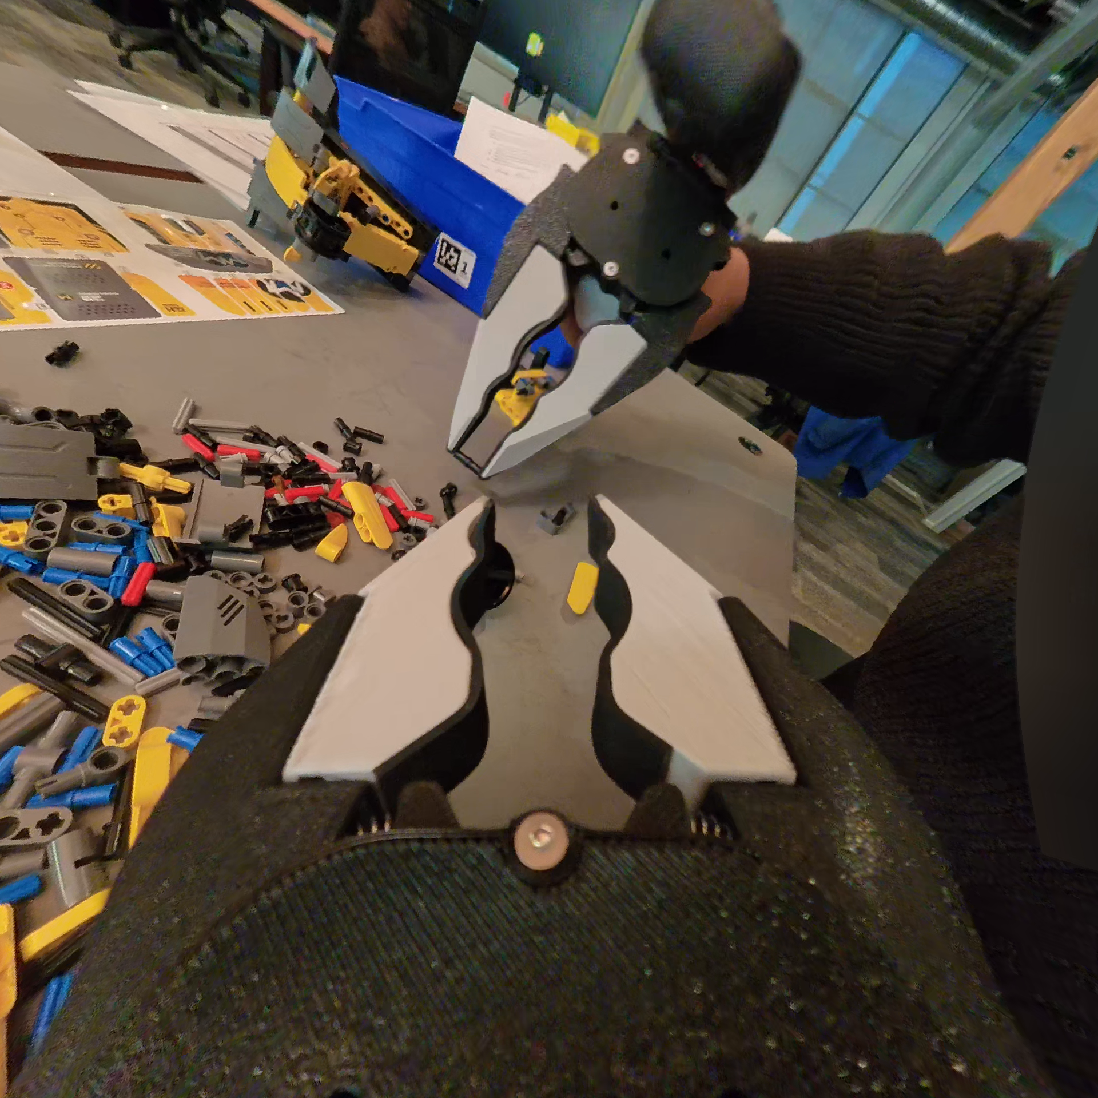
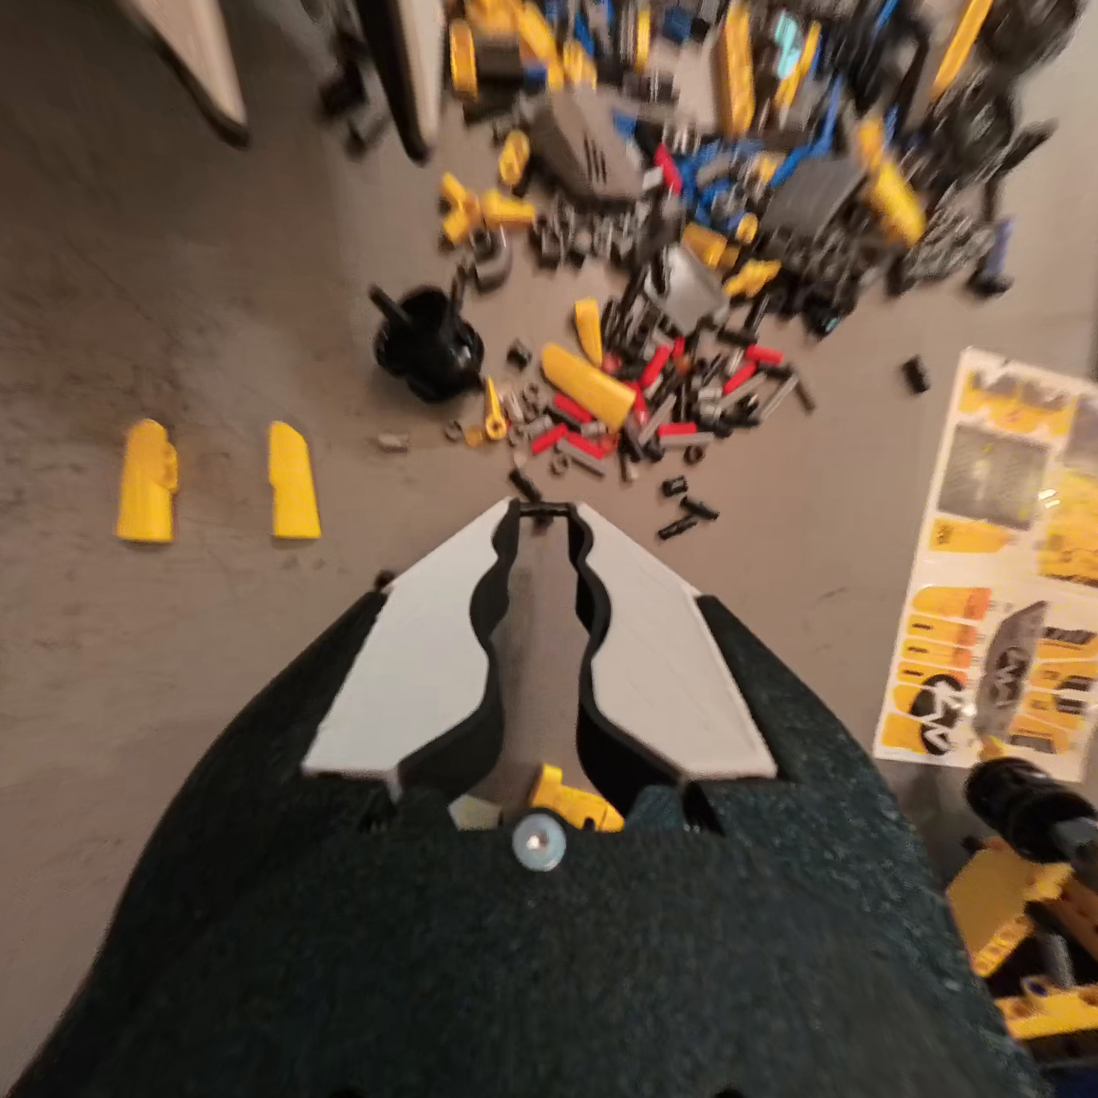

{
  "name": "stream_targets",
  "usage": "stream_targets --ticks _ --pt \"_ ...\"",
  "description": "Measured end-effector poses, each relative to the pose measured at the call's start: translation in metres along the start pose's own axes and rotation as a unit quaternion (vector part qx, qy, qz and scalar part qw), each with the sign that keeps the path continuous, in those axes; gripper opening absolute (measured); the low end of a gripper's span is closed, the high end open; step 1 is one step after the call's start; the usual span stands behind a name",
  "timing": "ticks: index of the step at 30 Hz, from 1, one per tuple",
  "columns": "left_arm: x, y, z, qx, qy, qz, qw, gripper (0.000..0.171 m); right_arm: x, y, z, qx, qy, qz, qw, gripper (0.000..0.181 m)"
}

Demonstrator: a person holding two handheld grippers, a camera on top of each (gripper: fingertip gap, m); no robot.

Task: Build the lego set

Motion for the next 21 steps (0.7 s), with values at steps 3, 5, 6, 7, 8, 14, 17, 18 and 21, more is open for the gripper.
stream_targets --ticks 3,5,6,7,8,14,17,18,21 --pt "-0.013 0.002 -0.010 -0.010 -0.048 0.018 0.999 0.024 -0.041 0.009 -0.022 0.046 -0.083 -0.027 0.995 0.015" --pt "-0.017 -0.001 -0.011 0.004 -0.062 0.011 0.998 0.026 -0.068 0.021 -0.037 0.079 -0.135 -0.062 0.986 0.015" --pt "-0.016 -0.004 -0.009 0.027 -0.061 -0.003 0.998 0.027 -0.079 0.029 -0.044 0.088 -0.153 -0.081 0.981 0.016" --pt "-0.014 -0.011 -0.007 0.062 -0.059 -0.023 0.996 0.028 -0.089 0.038 -0.049 0.094 -0.169 -0.098 0.976 0.015" --pt "-0.013 -0.019 -0.005 0.107 -0.060 -0.050 0.991 0.033 -0.098 0.046 -0.053 0.096 -0.181 -0.112 0.972 0.015" --pt "-0.030 -0.048 -0.023 0.304 -0.119 -0.175 0.929 0.024 -0.116 0.065 -0.068 0.101 -0.202 -0.129 0.966 0.015" --pt "-0.028 -0.052 -0.022 0.332 -0.110 -0.199 0.915 0.020 -0.117 0.067 -0.072 0.099 -0.212 -0.119 0.965 0.016" --pt "-0.028 -0.053 -0.022 0.342 -0.108 -0.208 0.910 0.021 -0.118 0.069 -0.072 0.094 -0.215 -0.115 0.965 0.016" --pt "-0.027 -0.056 -0.022 0.358 -0.103 -0.221 0.901 0.017 -0.119 0.073 -0.074 0.080 -0.223 -0.105 0.966 0.015"
Point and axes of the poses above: each gripper's, where its closed fingertips meet, z out along the fingers, x out of its underside, y = z × x across the jaws, the point moved 1 cm from there along -z, back along the fingers, and after that the axes turned 5 degrees about x, right-handed, at the moved point
